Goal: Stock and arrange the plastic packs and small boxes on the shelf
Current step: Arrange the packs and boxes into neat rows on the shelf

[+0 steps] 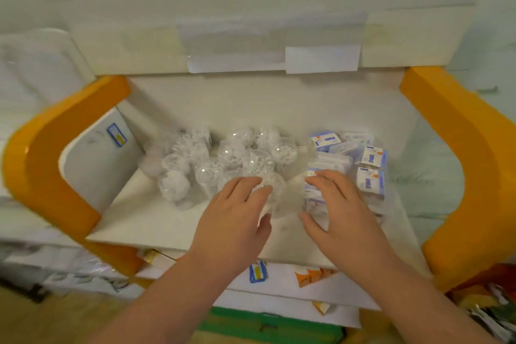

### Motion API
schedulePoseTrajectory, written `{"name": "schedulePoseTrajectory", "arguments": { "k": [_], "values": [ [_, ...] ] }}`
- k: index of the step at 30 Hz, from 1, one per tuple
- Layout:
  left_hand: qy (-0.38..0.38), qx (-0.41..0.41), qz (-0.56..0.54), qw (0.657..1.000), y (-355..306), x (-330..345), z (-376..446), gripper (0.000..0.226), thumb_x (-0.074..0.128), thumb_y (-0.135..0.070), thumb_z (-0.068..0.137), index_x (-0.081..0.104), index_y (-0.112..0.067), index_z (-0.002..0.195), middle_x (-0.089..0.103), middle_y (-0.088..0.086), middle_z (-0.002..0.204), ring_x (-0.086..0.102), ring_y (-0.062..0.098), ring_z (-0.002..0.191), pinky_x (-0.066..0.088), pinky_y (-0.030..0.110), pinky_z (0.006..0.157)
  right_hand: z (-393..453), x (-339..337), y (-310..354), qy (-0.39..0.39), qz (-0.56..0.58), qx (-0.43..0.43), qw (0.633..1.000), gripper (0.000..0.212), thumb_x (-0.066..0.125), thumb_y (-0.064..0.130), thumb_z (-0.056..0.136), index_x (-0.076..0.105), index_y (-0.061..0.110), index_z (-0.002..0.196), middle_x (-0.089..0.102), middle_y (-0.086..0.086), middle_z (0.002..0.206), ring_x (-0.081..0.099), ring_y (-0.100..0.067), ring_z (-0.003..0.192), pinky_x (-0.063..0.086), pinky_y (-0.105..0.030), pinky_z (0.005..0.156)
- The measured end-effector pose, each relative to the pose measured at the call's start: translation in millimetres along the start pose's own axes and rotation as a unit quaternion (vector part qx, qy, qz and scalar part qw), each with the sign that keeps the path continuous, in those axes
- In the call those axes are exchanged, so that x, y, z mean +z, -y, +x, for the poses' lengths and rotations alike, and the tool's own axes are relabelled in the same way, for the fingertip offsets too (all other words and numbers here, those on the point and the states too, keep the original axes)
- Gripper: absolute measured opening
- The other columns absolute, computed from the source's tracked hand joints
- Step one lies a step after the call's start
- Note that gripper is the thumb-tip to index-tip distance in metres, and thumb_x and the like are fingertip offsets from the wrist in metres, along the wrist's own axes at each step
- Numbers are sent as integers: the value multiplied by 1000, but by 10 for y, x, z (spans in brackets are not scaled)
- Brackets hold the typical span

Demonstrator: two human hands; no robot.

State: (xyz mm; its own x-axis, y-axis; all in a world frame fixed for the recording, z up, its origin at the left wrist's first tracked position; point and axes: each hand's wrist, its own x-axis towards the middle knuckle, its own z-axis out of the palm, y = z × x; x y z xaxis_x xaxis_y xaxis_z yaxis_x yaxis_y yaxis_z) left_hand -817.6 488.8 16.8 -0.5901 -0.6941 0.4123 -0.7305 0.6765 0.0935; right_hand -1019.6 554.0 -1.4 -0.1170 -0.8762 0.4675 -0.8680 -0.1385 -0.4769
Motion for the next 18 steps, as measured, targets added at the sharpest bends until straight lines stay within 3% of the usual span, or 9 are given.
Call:
{"name": "schedulePoseTrajectory", "arguments": {
  "k": [7,12,16,18],
  "values": [
    [-21,-91,27,995,734,-229,-452,47,65,-34,83,57,-22,127,55,-4,129,49,17,120,42,28,99,231,590,692,57,69,-59,994,49,67,34,85,52,26,131,44,13,131,45,-10,124,38,-25,105],
    [-18,-126,28,992,1303,-294,-560,47,60,-38,85,56,-24,129,54,-5,131,46,15,123,42,28,98,415,1007,1053,90,95,-59,990,47,55,46,87,48,33,132,41,20,130,43,-3,123,36,-19,103],
    [-19,-124,4,992,1763,-290,-510,48,64,-35,84,59,-21,130,56,-4,130,47,16,122,36,24,101,646,1273,1272,82,85,-37,992,45,59,40,88,49,34,132,41,24,129,42,3,119,31,-7,97],
    [-21,-128,-1,992,1965,-297,-445,47,64,-37,84,59,-23,129,56,-6,129,45,14,122,35,23,100,797,1363,1391,73,86,-18,993,45,58,41,87,48,36,130,38,29,127,44,7,113,36,-9,90]
  ]
}}
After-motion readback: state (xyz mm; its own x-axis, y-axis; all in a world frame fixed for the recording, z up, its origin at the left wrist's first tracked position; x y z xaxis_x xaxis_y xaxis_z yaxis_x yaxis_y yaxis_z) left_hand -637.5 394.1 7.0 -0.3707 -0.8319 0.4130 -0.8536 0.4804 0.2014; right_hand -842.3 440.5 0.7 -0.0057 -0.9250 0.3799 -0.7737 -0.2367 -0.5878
